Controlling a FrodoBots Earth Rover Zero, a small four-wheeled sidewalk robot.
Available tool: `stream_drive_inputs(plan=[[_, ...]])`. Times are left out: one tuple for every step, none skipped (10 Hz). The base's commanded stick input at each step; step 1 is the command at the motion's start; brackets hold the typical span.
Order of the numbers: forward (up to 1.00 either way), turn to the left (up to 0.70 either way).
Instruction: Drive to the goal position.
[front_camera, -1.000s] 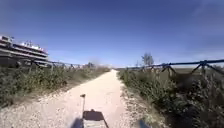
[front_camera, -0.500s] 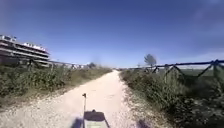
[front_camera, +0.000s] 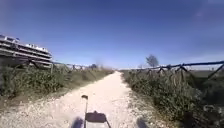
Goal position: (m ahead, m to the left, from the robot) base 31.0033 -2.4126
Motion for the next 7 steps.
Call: stream_drive_inputs(plan=[[0.5, 0.0], [0.5, 0.0], [0.5, 0.0], [0.5, 0.0], [0.5, 0.0], [0.5, 0.0], [0.5, 0.0]])
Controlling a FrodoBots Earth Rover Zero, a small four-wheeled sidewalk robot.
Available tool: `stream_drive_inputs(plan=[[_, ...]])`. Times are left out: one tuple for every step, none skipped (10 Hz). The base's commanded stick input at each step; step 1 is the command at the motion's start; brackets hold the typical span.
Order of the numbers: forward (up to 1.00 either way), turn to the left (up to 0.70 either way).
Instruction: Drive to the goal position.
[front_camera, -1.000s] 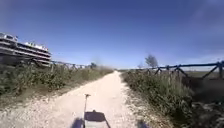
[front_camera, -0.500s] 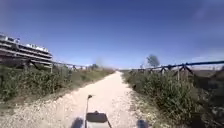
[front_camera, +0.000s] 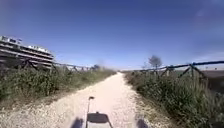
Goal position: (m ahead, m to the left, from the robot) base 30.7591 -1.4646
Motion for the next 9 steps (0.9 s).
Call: stream_drive_inputs(plan=[[0.5, 0.0], [0.5, 0.0], [0.5, 0.0], [0.5, 0.0], [0.5, 0.0], [0.5, 0.0], [0.5, 0.0], [0.5, 0.0], [0.5, 0.0]])
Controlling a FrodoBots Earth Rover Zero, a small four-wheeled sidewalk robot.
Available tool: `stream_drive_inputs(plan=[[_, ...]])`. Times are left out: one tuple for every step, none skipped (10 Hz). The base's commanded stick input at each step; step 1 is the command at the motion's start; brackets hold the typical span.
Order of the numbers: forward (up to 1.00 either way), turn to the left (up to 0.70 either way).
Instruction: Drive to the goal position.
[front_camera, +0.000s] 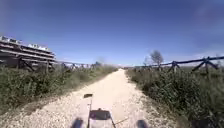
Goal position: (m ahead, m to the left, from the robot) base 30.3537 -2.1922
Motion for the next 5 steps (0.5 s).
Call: stream_drive_inputs(plan=[[0.5, 0.0], [0.5, 0.0], [0.5, 0.0], [0.5, 0.0], [0.5, 0.0]])
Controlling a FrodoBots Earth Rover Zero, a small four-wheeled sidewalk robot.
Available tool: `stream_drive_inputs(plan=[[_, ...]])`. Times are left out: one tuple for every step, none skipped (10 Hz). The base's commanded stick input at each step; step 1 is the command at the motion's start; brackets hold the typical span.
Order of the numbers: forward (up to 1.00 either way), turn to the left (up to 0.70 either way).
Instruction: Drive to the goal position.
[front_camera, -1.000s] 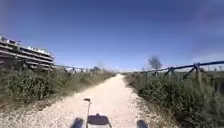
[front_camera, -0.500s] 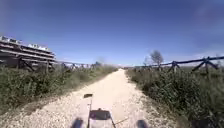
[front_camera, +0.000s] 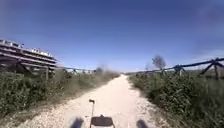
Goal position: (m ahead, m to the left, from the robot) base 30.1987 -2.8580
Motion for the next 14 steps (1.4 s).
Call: stream_drive_inputs(plan=[[0.5, -0.4], [0.5, -0.5], [0.5, -0.13], [0.5, 0.0], [0.5, 0.0], [0.5, 0.0], [0.5, 0.0], [0.5, 0.0], [0.5, 0.0], [0.5, 0.0], [0.5, 0.0], [0.5, 0.0], [0.5, 0.0], [0.5, 0.0]])
